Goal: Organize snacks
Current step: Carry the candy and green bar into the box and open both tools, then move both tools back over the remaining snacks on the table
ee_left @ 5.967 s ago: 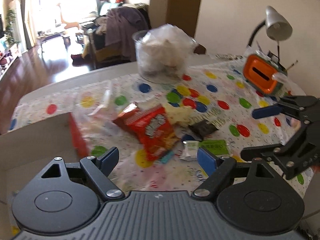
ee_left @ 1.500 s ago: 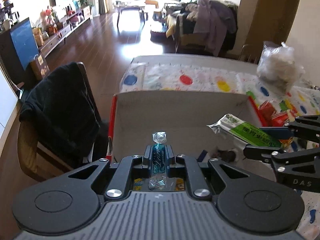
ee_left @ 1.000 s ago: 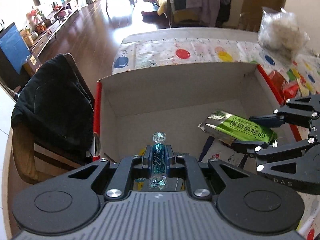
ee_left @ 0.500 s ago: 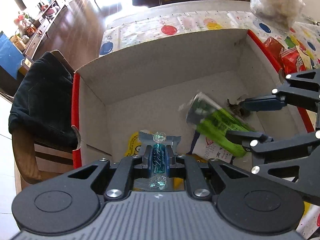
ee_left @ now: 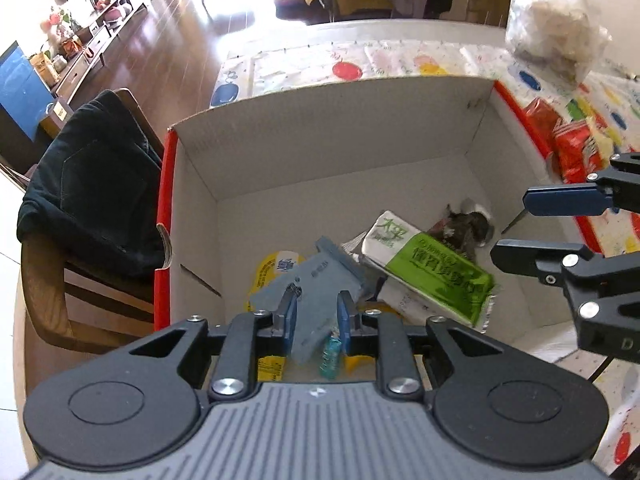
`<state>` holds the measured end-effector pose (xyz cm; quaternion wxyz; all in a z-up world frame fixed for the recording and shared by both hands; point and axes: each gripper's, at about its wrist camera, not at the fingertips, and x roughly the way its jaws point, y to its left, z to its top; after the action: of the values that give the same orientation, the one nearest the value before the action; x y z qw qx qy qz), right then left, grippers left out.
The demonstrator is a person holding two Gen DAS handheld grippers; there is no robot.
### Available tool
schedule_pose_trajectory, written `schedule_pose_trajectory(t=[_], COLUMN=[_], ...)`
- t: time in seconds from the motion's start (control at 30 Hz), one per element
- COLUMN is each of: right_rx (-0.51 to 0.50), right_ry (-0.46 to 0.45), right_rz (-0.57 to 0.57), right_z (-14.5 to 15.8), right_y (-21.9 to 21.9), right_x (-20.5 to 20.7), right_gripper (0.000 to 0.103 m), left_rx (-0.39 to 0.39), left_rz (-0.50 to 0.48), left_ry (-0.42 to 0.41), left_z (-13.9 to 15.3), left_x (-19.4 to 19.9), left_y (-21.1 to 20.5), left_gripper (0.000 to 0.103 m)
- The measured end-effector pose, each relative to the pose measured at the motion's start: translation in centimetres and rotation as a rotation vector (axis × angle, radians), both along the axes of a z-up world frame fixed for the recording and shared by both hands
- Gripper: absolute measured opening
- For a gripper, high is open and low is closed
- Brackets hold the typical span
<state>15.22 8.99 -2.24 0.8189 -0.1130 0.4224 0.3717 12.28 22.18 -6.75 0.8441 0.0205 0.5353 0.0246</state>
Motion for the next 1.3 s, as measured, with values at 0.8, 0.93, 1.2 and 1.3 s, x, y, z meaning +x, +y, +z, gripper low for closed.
schedule_pose_trajectory(t=[0.8,0.93,1.2,1.3], right_rx=[0.187,0.212,0.230,0.232], right_ry=[-0.090,-0.106,-0.126,-0.134], right_rz=[-0.049,-0.071,-0.136,-0.171], right_z=[6.5,7.2,7.4,7.2], right_y=[-6.7,-8.7,-14.2,-16.5], right_x=[-3.1,-3.4,-3.5,-3.4], right_gripper=[0.047,0.058,0.081,0.085], left_rx=[-0.057,-0.084,-0.111,-0.124], left_rz=[-0.055,-0.066,-0.115,-0.135], left_ry=[-0.254,-0.292,-0.352,-0.357], left_z=[7.5,8.3,9.1,9.1], left_x=[-3.0,-3.4,-3.1,-2.7], left_y=[-5.6,-6.9,-11.2,-13.0], left_gripper=[0.035,0.050,0.067,0.069])
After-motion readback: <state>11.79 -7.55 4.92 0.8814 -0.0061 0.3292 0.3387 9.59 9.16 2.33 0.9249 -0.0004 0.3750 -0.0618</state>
